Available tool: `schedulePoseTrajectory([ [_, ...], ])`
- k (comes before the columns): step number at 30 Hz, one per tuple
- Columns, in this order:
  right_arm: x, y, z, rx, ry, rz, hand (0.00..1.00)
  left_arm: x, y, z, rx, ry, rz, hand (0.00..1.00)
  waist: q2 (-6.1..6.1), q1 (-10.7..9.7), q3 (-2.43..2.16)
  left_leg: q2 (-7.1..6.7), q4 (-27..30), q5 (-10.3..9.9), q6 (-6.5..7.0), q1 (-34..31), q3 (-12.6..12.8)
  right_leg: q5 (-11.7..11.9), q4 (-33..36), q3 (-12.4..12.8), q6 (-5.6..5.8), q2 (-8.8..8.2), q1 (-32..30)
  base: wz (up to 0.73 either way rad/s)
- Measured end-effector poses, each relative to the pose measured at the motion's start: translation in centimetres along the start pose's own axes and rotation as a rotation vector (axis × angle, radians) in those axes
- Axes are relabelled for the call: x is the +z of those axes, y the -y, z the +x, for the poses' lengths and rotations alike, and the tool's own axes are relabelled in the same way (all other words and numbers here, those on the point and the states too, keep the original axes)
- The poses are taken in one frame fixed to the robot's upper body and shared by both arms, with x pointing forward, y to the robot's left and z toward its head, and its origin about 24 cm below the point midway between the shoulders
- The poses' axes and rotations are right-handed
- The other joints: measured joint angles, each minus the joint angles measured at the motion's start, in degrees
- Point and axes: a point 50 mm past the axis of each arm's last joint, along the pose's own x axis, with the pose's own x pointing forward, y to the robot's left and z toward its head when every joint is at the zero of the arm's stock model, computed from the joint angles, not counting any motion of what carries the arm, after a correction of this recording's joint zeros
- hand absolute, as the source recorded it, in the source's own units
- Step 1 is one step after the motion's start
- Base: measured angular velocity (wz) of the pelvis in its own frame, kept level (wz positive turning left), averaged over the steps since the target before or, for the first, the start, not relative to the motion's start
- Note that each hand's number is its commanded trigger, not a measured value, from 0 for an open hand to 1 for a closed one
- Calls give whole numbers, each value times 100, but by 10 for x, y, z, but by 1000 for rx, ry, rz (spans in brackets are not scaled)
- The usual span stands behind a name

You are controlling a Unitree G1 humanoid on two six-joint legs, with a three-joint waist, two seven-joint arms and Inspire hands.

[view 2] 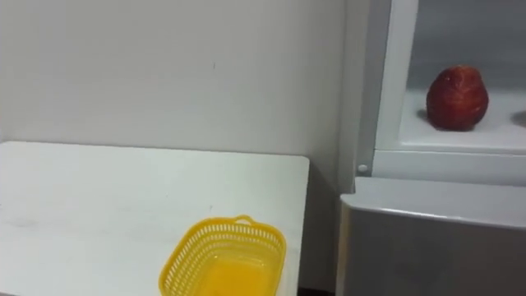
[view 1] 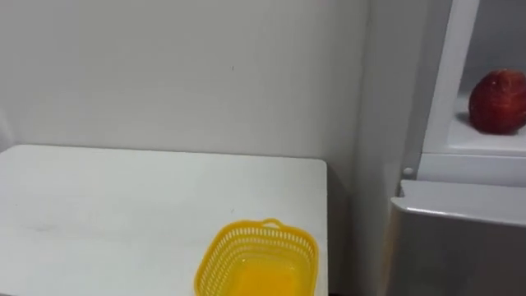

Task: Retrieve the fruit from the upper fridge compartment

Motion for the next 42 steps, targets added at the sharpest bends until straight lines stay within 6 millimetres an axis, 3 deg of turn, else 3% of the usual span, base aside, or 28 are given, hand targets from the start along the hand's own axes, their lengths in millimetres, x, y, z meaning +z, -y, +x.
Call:
schedulePoseTrajectory([
  [1,0,0,0,1,1,-13,0,-10,-11,2,47,-34,31,0,-34,-2,-2,0,11,-1,1,4,1,10,-27,0,4,3,21,0],
  [3,4,2,0,-10,3,-64,0,-46,-57,5,200,-163,194,0,-86,-20,17,7,21,-17,21,-15,7,58,-76,2,18,12,39,-2],
  [5,2,0,0,-2,-8,-90,0,-61,-85,2,269,-218,319,0,-69,-26,12,19,-34,-48,39,15,58,63,-71,59,27,28,43,-14],
  [6,2,-2,0,2,-9,-105,0,-67,-101,-1,285,-237,449,0,-29,-26,29,34,-68,-65,39,76,110,73,-77,158,27,53,73,-23],
  [8,1,-6,0,16,-12,-121,0,-68,-120,-4,286,-261,710,0,42,-91,-1,47,-62,-88,39,95,128,91,-123,172,30,68,120,-12],
  [9,-2,-8,0,24,-22,-130,0,-69,-126,-6,261,-280,874,0,95,-103,9,55,-67,-87,40,94,154,113,-146,174,29,72,119,-5],
  [10,-4,-8,0,27,-26,-133,0,-69,-128,-6,240,-288,955,0,133,-137,10,57,-68,-86,40,94,155,122,-144,174,27,74,123,-4],
  [12,-7,-10,0,41,-35,-152,0,-73,-131,-8,120,-313,1326,0,214,-313,35,56,-56,-83,40,94,146,139,-151,175,34,81,156,4],
  [13,-5,-10,0,46,-33,-152,0,-76,-129,-9,78,-321,1429,0,201,-396,23,53,-55,-83,41,93,133,140,-147,175,36,81,156,10],
  [15,4,-11,1,69,-22,-182,0,-91,-110,-9,-131,-308,1834,0,230,-745,39,54,-66,-61,34,67,130,137,-127,153,33,79,124,8],
  [17,10,-11,1,76,-16,-202,0,-108,-84,-9,-277,-270,1996,0,192,-943,32,52,-73,-32,20,73,146,133,-115,186,24,79,122,-5],
  [19,16,-9,2,76,-11,-202,0,-121,-63,-10,-372,-257,2021,0,91,-1061,15,50,-99,-2,12,89,207,121,-76,264,7,78,99,-21],
  [21,22,-9,2,80,0,-210,0,-135,-40,-14,-482,-253,2010,0,-43,-1154,42,63,-99,26,10,141,347,137,-63,400,-8,92,96,-35],
  [23,22,-11,2,89,-11,-209,0,-142,-35,-17,-541,-274,2014,0,-138,-1172,41,74,-115,25,10,213,453,139,-75,513,-5,112,95,-32],
  [29,17,-16,1,113,-50,-192,0,-144,-44,-19,-562,-391,2017,0,-114,-1237,14,93,-285,15,26,288,487,228,-153,683,26,190,91,-10],
  [36,19,-15,1,114,-46,-181,0,-143,-52,-19,-533,-440,2010,0,24,-1263,38,112,-362,13,20,364,498,238,-151,749,12,219,91,-1],
  [42,22,-14,1,111,-35,-162,0,-138,-56,-17,-509,-447,1979,0,-6,-1246,27,111,-362,13,20,362,501,228,-160,753,2,219,91,0],
])
